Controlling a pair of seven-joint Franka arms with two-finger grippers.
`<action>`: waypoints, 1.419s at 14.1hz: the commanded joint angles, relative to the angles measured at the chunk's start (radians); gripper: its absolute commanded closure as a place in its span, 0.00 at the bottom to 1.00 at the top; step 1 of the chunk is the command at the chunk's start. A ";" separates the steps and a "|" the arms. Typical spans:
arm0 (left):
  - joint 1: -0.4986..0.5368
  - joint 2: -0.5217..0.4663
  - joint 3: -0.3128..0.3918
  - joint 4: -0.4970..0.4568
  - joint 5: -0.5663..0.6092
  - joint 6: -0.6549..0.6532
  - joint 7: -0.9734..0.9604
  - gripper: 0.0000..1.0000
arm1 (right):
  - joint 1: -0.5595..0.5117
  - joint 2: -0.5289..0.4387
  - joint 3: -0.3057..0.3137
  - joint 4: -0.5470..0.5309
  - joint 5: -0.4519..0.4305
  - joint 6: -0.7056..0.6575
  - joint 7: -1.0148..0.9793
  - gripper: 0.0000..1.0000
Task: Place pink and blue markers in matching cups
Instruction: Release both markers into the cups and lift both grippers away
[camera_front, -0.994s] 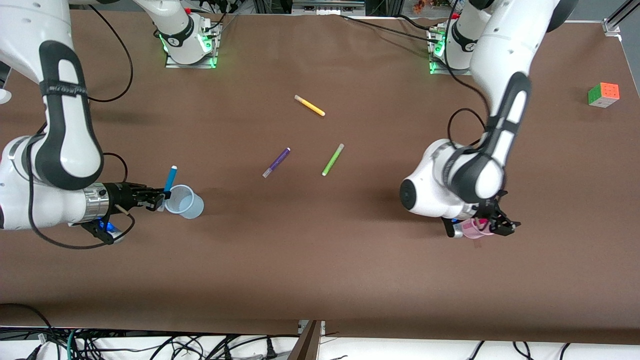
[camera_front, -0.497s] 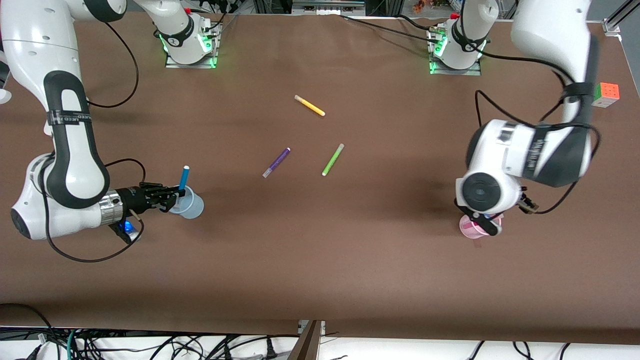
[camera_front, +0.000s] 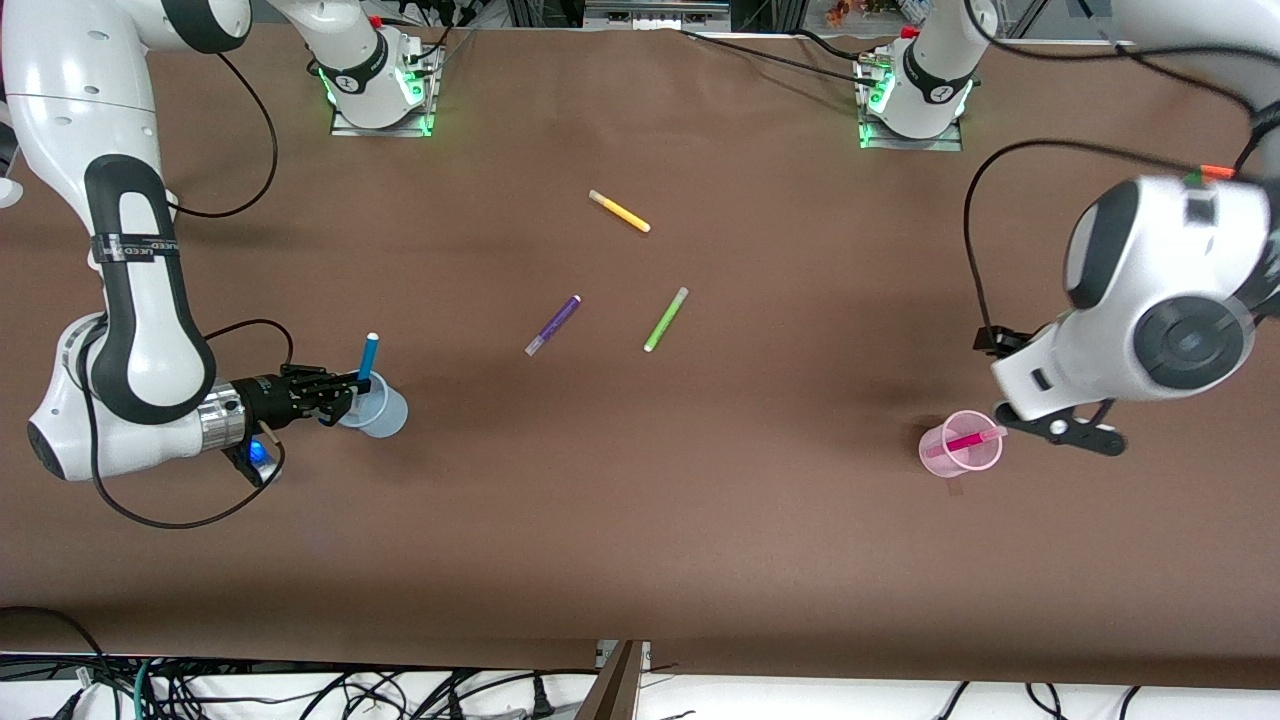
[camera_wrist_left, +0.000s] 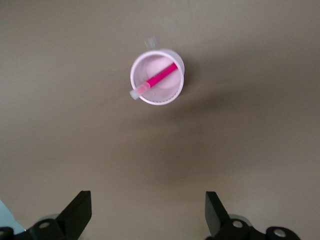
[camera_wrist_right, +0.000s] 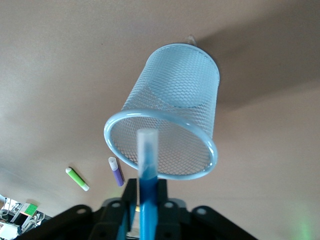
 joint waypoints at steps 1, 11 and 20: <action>0.041 -0.073 -0.010 0.046 -0.094 -0.012 -0.021 0.00 | -0.016 -0.008 0.012 -0.008 0.023 -0.013 -0.014 0.26; 0.029 -0.512 0.135 -0.525 -0.211 0.322 -0.061 0.00 | -0.020 -0.247 0.004 0.047 -0.035 -0.226 0.007 0.26; 0.042 -0.482 0.084 -0.494 -0.154 0.270 -0.099 0.00 | 0.020 -0.647 0.097 0.020 -0.429 -0.505 0.004 0.01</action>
